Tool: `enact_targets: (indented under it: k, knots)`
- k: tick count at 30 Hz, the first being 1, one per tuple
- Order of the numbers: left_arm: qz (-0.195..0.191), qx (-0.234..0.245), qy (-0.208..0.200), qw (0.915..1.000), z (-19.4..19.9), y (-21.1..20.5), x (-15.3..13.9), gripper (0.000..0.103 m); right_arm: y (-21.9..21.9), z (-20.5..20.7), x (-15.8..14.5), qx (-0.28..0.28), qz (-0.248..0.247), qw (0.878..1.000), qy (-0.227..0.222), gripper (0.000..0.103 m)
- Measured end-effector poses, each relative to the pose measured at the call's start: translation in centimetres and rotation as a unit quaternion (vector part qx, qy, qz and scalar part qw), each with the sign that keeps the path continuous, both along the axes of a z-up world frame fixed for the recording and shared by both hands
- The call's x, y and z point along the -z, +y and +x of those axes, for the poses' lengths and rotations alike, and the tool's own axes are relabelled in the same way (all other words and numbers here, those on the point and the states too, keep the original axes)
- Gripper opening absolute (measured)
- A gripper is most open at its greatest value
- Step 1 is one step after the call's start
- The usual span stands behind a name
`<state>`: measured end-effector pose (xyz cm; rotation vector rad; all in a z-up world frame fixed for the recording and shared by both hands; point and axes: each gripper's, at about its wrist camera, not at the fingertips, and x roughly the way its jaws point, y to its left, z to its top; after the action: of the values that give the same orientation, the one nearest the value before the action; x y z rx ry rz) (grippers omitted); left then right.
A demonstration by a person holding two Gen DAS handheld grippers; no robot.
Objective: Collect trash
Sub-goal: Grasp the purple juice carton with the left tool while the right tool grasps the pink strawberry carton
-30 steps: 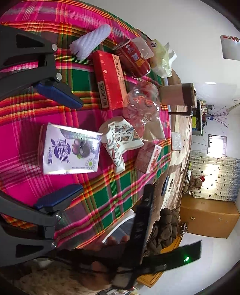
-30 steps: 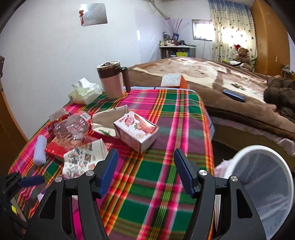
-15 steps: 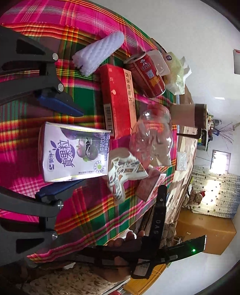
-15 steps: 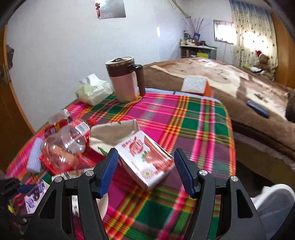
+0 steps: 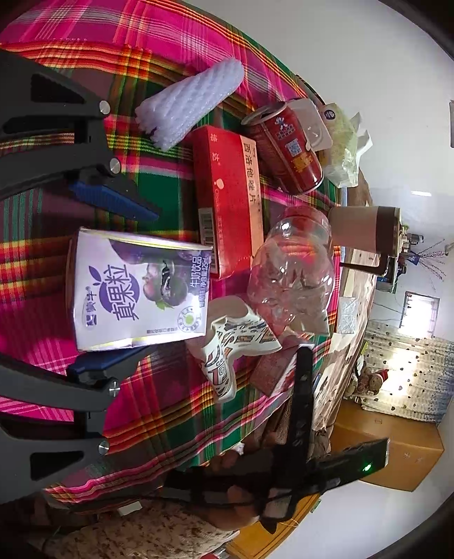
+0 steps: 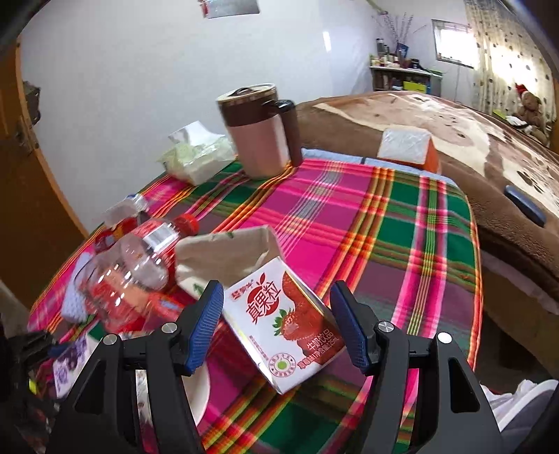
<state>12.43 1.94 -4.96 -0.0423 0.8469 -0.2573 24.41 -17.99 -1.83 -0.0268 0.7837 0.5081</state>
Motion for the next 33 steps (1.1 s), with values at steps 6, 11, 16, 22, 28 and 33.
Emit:
enact_targets:
  k: [6, 11, 16, 22, 28, 33]
  knots:
    - [-0.001, -0.004, -0.001, 1.0, 0.1, 0.2, 0.1, 0.069, 0.4, -1.7, 0.3, -0.013, -0.029, 1.0, 0.004, 0.065]
    - [0.004, -0.012, -0.002, 0.9999, 0.3, 0.4, 0.2, 0.069, 0.7, -2.4, 1.0, -0.002, -0.056, 0.998, 0.007, 0.065]
    - [0.007, -0.017, -0.003, 0.9998, 0.4, 0.2, 0.1, 0.069, 1.4, -2.2, 1.8, 0.018, -0.075, 0.997, 0.011, 0.065]
    - [0.005, -0.02, -0.012, 0.9997, 0.1, 0.1, -0.3, 0.066, 1.2, -2.5, 1.7, 0.031, -0.062, 0.997, 0.018, 0.065]
    - [0.006, -0.022, -0.016, 0.9996, -0.1, 0.0, -0.5, 0.056, 1.1, -3.5, 1.3, 0.051, -0.062, 0.997, 0.004, 0.062]
    - [0.005, -0.024, -0.027, 0.9993, -0.6, 0.1, -1.2, 0.056, 0.9, -4.4, 0.7, 0.059, -0.057, 0.997, -0.009, 0.06]
